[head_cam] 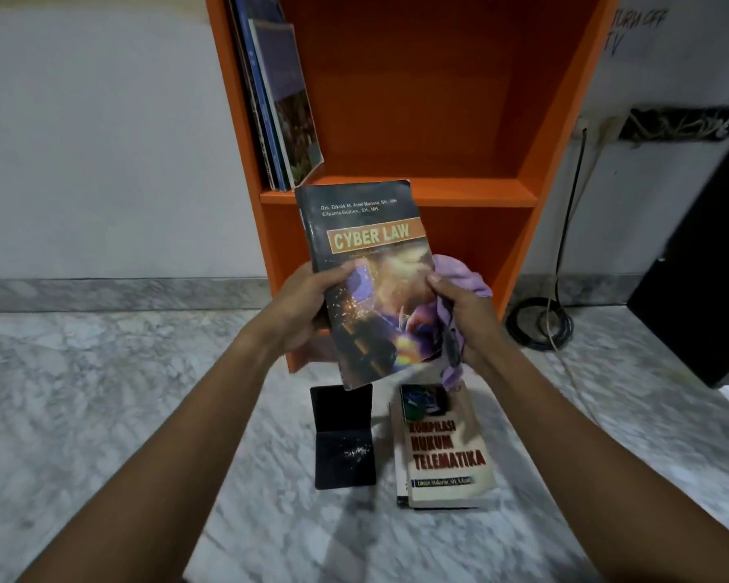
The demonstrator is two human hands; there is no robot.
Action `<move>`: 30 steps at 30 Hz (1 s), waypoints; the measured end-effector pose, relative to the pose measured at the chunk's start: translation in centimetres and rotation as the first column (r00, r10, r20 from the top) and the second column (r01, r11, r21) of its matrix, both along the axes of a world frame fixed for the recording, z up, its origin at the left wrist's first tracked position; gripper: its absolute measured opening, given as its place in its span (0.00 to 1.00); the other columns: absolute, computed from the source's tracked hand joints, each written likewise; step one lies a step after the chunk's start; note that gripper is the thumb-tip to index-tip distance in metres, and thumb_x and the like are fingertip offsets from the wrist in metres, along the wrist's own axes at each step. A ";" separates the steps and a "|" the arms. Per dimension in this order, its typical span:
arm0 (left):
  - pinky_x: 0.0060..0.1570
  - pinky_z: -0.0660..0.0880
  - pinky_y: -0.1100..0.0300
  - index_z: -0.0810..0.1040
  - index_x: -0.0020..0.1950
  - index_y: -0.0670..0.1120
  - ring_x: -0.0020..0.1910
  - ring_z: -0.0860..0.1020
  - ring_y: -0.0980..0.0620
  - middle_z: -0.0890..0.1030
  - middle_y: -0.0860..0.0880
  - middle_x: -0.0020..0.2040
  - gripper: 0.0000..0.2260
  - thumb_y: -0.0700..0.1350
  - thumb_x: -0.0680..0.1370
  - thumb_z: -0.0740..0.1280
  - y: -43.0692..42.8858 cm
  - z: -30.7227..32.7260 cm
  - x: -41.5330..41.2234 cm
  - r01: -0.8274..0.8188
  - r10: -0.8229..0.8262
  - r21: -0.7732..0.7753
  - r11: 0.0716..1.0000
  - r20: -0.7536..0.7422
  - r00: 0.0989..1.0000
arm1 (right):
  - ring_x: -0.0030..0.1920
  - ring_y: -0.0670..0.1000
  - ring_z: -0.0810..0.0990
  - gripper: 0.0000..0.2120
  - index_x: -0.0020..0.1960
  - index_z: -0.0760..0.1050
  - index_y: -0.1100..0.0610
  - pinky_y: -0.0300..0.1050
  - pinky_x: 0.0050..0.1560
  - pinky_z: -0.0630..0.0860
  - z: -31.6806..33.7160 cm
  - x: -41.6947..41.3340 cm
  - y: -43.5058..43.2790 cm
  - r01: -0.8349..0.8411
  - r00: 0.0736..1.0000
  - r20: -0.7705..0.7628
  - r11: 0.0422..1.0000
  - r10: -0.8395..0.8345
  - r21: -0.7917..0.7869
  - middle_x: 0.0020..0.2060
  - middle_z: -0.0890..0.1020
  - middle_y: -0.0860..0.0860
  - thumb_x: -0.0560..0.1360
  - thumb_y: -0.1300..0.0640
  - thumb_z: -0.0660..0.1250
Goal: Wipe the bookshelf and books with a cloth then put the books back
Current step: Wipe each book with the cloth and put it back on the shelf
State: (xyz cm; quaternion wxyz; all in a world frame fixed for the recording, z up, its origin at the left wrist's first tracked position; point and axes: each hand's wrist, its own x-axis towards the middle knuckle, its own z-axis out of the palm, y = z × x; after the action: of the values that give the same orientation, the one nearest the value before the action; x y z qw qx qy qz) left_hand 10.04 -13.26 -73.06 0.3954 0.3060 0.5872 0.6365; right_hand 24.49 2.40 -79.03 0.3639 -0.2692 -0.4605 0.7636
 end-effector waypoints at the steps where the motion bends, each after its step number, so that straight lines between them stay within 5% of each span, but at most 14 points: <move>1: 0.43 0.82 0.53 0.78 0.58 0.52 0.46 0.85 0.49 0.87 0.51 0.47 0.06 0.45 0.83 0.65 -0.2 0.7 -0.9 0.036 -0.040 -0.044 0.998 -0.100 0.994 | 0.56 0.58 0.85 0.13 0.61 0.81 0.64 0.54 0.58 0.81 0.8 -0.3 0.2 0.019 1.000 -0.010 1.000 -0.019 0.018 0.53 0.86 0.60 0.77 0.62 0.71; 4: 0.41 0.83 0.56 0.74 0.63 0.51 0.44 0.86 0.49 0.85 0.48 0.49 0.11 0.42 0.82 0.67 -0.7 2.0 -3.2 0.133 -0.181 -0.185 0.974 -0.273 0.945 | 0.41 0.45 0.86 0.12 0.61 0.79 0.66 0.40 0.39 0.81 4.4 -1.4 0.8 0.177 0.984 -0.027 0.967 -0.175 0.186 0.44 0.86 0.52 0.78 0.65 0.70; 6: 0.40 0.83 0.57 0.71 0.64 0.46 0.39 0.86 0.50 0.85 0.44 0.48 0.13 0.39 0.81 0.68 -0.5 2.4 -4.1 0.140 -0.181 -0.174 0.975 -0.247 0.952 | 0.42 0.44 0.86 0.12 0.60 0.79 0.65 0.40 0.41 0.81 6.2 -2.2 1.9 0.234 0.972 -0.045 0.924 -0.231 0.302 0.45 0.86 0.52 0.77 0.64 0.71; 11: 0.42 0.83 0.55 0.73 0.59 0.46 0.40 0.85 0.47 0.86 0.44 0.44 0.10 0.37 0.80 0.68 1.9 5.1 -6.7 -0.051 0.054 0.018 0.999 -0.406 0.912 | 0.49 0.47 0.86 0.08 0.55 0.82 0.52 0.47 0.50 0.83 10.2 -5.9 5.0 0.217 0.972 -0.017 0.869 -0.235 0.445 0.50 0.86 0.49 0.76 0.57 0.74; 16: 0.40 0.83 0.58 0.75 0.57 0.46 0.49 0.84 0.50 0.83 0.46 0.51 0.09 0.37 0.80 0.69 5.8 9.7 -10.3 -0.216 0.293 0.206 0.955 -0.517 0.804 | 0.52 0.51 0.85 0.08 0.56 0.80 0.50 0.52 0.53 0.83 15.1 -11.5 8.2 0.287 0.945 -0.046 0.750 -0.325 0.595 0.51 0.85 0.49 0.77 0.56 0.72; 19: 0.45 0.84 0.52 0.76 0.55 0.48 0.51 0.83 0.49 0.83 0.48 0.51 0.09 0.37 0.78 0.71 8.9 11.5 -13.2 -0.326 0.437 0.291 0.899 -0.573 0.693 | 0.50 0.51 0.82 0.08 0.57 0.76 0.47 0.50 0.46 0.78 17.1 -15.1 9.9 0.379 0.847 -0.018 0.579 -0.531 0.722 0.49 0.82 0.45 0.78 0.51 0.70; 21: 0.45 0.84 0.53 0.76 0.52 0.49 0.50 0.82 0.51 0.82 0.50 0.49 0.09 0.38 0.77 0.72 10.5 12.0 -14.5 -0.389 0.518 0.343 0.855 -0.600 0.609 | 0.48 0.54 0.80 0.12 0.61 0.75 0.50 0.46 0.42 0.71 17.1 -17.0 10.2 0.404 0.811 -0.007 0.551 -0.585 0.730 0.51 0.82 0.49 0.79 0.50 0.69; 24: 0.33 0.74 0.69 0.73 0.50 0.47 0.42 0.80 0.54 0.79 0.53 0.42 0.09 0.37 0.77 0.71 12.2 11.8 -15.6 -0.481 0.605 0.387 0.786 -0.639 0.475 | 0.46 0.57 0.81 0.11 0.59 0.76 0.47 0.48 0.42 0.73 15.4 -20.4 9.7 0.321 0.851 0.100 0.661 -0.516 0.679 0.48 0.83 0.50 0.77 0.52 0.69; 27: 0.29 0.71 0.67 0.72 0.50 0.44 0.38 0.80 0.51 0.79 0.50 0.39 0.09 0.36 0.76 0.70 13.2 10.6 -16.2 -0.565 0.661 0.400 0.721 -0.641 0.390 | 0.44 0.58 0.83 0.09 0.52 0.78 0.44 0.57 0.45 0.81 13.0 -23.8 9.0 0.141 0.890 0.225 0.708 -0.397 0.692 0.42 0.84 0.49 0.72 0.51 0.68; 30: 0.28 0.66 0.68 0.71 0.49 0.44 0.35 0.75 0.50 0.76 0.49 0.38 0.09 0.35 0.76 0.70 13.4 8.9 -16.6 -0.578 0.646 0.395 0.714 -0.689 0.328 | 0.47 0.59 0.82 0.08 0.50 0.76 0.38 0.58 0.48 0.80 11.1 -25.8 7.9 -0.048 0.887 0.333 0.654 -0.320 0.755 0.40 0.82 0.43 0.71 0.46 0.68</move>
State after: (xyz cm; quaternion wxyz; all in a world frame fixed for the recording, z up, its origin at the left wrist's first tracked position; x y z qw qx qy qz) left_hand -6.59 0.17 -64.11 -0.1885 0.3246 0.7426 0.5547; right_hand -1.31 10.30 -67.90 0.3860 -0.2958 -0.7788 0.3961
